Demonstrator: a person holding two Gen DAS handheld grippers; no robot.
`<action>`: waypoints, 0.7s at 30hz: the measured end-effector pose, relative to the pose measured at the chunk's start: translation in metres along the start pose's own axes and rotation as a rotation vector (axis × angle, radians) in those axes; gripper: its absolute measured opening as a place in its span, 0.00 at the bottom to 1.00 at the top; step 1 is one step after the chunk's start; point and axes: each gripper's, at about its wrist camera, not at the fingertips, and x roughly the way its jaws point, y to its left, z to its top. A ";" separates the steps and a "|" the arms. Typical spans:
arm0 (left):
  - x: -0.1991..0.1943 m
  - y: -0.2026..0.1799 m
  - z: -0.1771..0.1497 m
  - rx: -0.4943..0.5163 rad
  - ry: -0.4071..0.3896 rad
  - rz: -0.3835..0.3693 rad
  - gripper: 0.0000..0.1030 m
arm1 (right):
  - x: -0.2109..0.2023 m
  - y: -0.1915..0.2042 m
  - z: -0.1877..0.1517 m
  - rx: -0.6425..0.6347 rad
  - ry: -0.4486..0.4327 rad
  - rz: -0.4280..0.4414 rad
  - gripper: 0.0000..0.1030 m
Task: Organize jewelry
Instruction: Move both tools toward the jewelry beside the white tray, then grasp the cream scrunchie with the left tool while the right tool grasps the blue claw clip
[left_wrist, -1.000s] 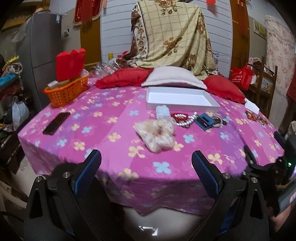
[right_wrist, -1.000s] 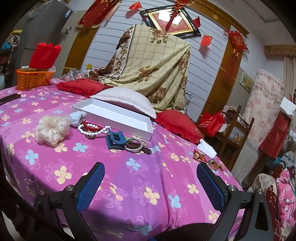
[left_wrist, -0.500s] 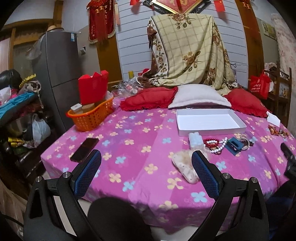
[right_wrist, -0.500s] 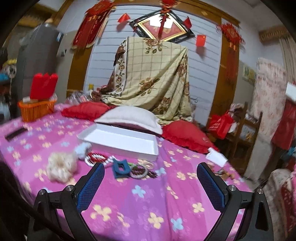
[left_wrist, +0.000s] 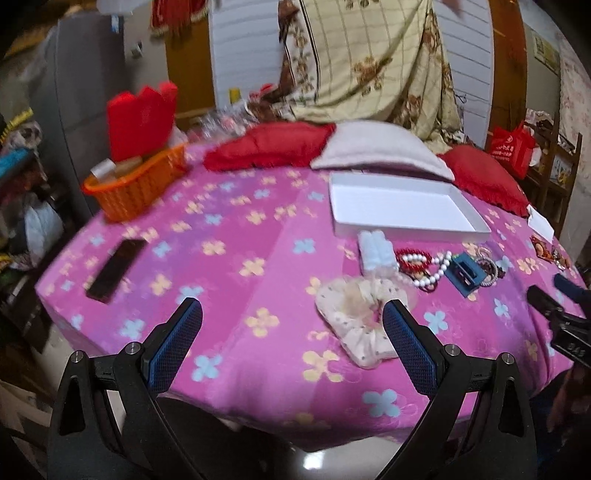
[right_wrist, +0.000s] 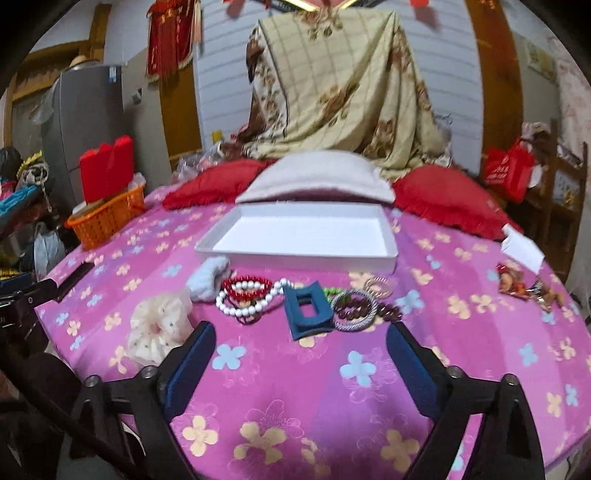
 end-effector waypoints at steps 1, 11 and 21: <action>0.007 -0.002 -0.001 -0.003 0.014 -0.006 0.95 | 0.006 -0.004 0.000 0.006 0.012 0.009 0.82; 0.077 -0.020 -0.008 -0.010 0.151 -0.081 0.95 | 0.071 -0.009 0.016 0.004 0.112 0.129 0.58; 0.119 -0.035 -0.004 0.007 0.197 -0.110 0.95 | 0.114 -0.002 0.021 -0.052 0.154 0.170 0.55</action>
